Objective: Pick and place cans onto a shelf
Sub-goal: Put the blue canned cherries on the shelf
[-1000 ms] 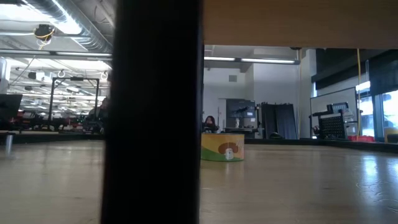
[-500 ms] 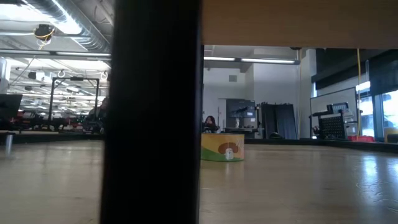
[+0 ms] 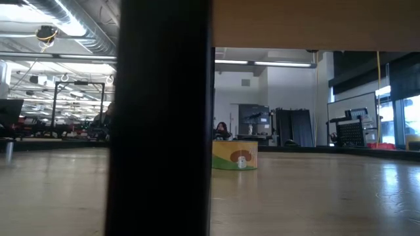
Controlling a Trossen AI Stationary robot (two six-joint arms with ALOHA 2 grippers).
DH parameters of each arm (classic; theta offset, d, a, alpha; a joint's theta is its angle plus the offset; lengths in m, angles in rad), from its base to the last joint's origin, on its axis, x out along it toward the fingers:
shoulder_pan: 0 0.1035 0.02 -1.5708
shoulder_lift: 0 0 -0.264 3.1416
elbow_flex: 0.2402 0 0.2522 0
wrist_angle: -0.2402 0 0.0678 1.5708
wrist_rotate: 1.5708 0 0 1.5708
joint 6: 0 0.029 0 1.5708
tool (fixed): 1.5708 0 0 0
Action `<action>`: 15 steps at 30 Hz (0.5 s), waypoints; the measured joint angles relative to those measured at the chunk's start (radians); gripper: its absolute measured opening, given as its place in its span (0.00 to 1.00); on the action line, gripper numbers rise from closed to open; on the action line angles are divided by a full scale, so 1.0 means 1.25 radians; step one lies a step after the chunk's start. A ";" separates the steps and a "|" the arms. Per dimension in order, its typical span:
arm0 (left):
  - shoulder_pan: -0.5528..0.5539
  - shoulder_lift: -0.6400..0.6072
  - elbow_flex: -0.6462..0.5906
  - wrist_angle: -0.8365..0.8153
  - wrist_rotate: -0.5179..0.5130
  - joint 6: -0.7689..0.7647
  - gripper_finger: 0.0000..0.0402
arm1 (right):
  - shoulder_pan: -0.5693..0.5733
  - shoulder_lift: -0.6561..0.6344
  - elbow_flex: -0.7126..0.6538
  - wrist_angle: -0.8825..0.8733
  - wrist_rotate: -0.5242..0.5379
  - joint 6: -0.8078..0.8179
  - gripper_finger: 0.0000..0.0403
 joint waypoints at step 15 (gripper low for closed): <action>0.018 0.074 0.000 0.095 -0.029 0.043 0.18 | 0.000 0.000 0.000 0.000 0.007 -0.001 0.13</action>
